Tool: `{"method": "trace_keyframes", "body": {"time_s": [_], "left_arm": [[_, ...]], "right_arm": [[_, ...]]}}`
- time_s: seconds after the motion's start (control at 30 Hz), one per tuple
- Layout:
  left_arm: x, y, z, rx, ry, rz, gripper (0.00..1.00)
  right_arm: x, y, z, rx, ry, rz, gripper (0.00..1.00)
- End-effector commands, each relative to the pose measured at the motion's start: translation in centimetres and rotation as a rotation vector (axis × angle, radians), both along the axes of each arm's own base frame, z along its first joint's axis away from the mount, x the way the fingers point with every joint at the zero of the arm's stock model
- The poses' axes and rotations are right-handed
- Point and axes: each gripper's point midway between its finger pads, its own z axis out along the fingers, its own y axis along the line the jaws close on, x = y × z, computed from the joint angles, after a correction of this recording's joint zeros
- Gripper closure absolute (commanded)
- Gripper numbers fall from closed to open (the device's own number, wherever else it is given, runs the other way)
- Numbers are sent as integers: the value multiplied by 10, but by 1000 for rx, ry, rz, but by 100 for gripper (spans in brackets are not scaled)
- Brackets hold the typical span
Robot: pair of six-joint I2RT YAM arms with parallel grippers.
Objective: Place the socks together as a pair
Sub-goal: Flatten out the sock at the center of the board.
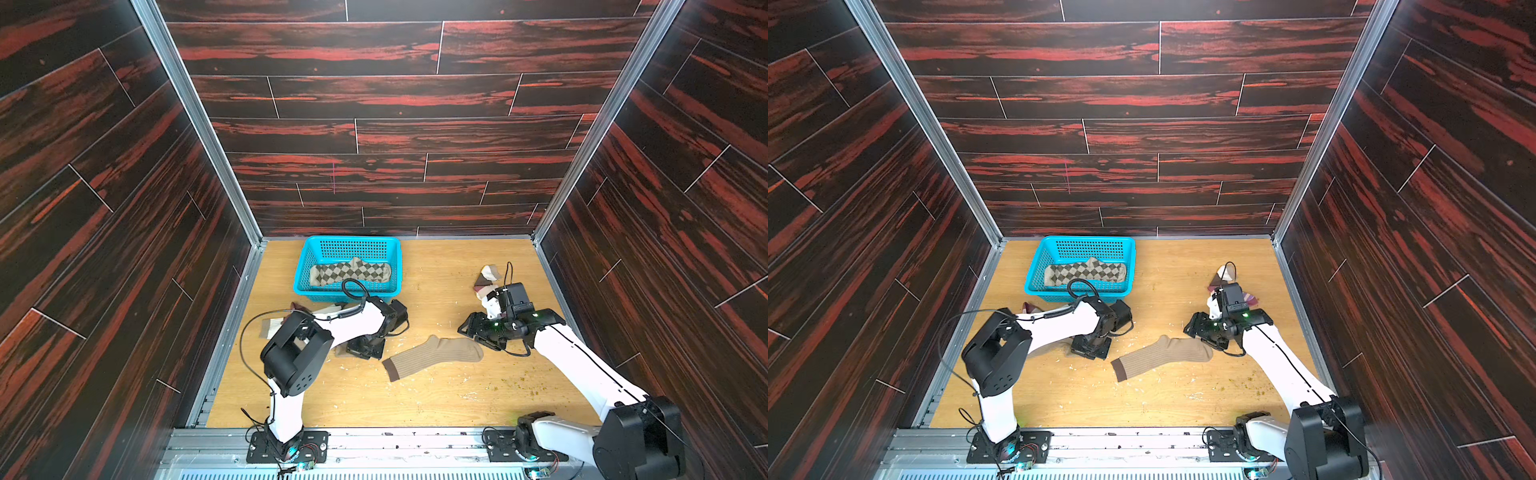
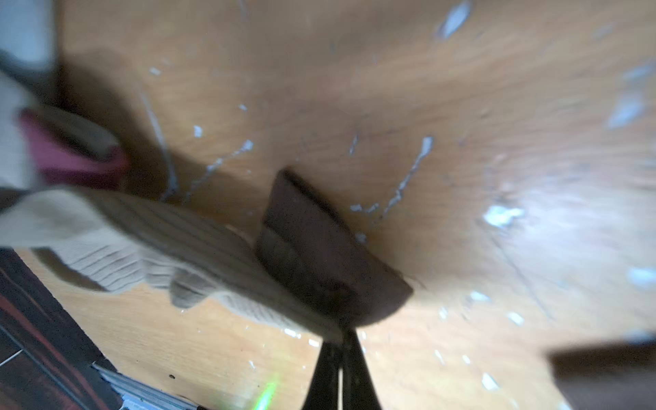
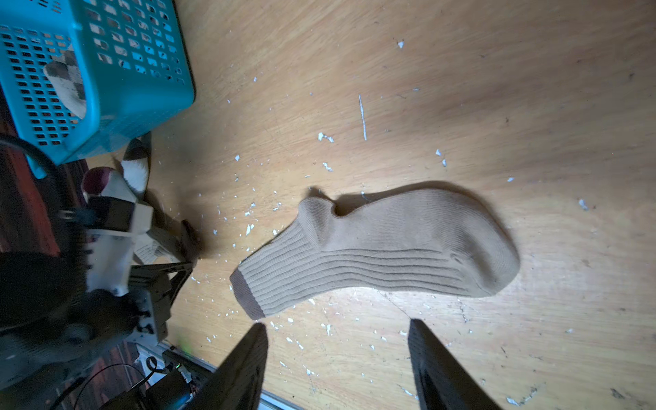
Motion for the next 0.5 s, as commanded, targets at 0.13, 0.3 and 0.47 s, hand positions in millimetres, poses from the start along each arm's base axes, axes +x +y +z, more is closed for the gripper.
{"method": "trace_keyframes", "body": {"time_s": [0.13, 0.3, 0.47], "left_arm": [[-11, -19, 91, -268, -91, 62, 100], [-29, -49, 125, -514, -54, 100, 100], [-49, -73, 141, -677, 20, 115, 100]], "right_arm": [[-8, 5, -5, 26, 24, 42, 35], [-12, 9, -9, 49, 46, 59, 35], [-18, 8, -10, 41, 59, 70, 35]]}}
